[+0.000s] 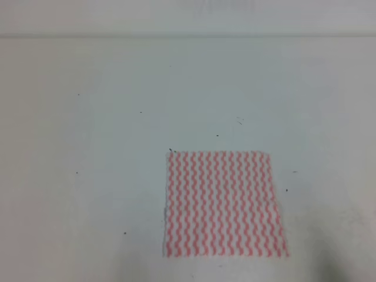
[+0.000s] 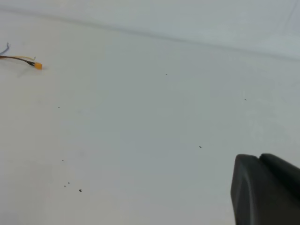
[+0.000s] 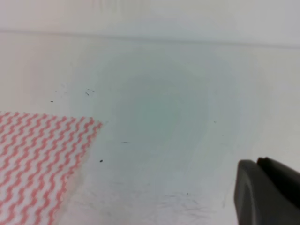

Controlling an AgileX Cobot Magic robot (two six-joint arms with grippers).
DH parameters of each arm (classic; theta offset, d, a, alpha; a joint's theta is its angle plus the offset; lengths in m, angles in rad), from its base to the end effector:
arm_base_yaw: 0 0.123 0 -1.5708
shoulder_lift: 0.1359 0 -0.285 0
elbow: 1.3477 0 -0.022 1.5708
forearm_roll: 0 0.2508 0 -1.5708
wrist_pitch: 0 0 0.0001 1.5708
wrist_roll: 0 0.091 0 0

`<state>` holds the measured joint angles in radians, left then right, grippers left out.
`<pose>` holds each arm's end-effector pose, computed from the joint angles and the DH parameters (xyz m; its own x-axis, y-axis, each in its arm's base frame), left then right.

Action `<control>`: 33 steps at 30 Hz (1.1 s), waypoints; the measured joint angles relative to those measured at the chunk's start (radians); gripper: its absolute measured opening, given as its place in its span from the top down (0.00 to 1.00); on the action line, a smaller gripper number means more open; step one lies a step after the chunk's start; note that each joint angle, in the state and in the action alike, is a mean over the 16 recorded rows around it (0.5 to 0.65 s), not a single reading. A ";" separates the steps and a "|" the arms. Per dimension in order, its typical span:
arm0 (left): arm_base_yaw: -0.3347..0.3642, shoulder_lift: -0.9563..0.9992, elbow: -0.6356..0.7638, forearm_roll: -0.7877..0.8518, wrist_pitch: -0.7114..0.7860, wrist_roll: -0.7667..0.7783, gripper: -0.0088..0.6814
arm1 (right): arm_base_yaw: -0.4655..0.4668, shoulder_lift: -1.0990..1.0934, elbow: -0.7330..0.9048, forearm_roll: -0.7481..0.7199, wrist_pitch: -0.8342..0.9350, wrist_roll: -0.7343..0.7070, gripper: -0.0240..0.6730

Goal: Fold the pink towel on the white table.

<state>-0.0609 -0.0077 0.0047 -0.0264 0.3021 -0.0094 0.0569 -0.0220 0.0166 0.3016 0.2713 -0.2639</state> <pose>0.0539 -0.0040 0.1847 -0.2121 -0.0217 -0.9770 0.0612 0.9975 -0.0355 0.0535 0.0103 0.1853 -0.1696 0.0176 -0.9854 -0.1305 0.9906 0.0401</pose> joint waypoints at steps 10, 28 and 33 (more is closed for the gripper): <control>0.000 -0.007 0.008 0.000 -0.006 0.000 1.00 | 0.000 0.005 -0.005 0.000 0.003 0.000 0.99; 0.000 -0.003 0.006 0.001 -0.004 0.007 1.00 | 0.000 0.007 -0.008 0.000 0.005 0.000 0.99; 0.000 0.000 0.003 0.002 -0.002 0.009 1.00 | 0.000 0.004 -0.004 0.000 0.004 0.000 0.99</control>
<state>-0.0609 -0.0077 0.0077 -0.0245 0.2999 0.0000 0.0569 -0.0181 0.0131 0.3017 0.2751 -0.2638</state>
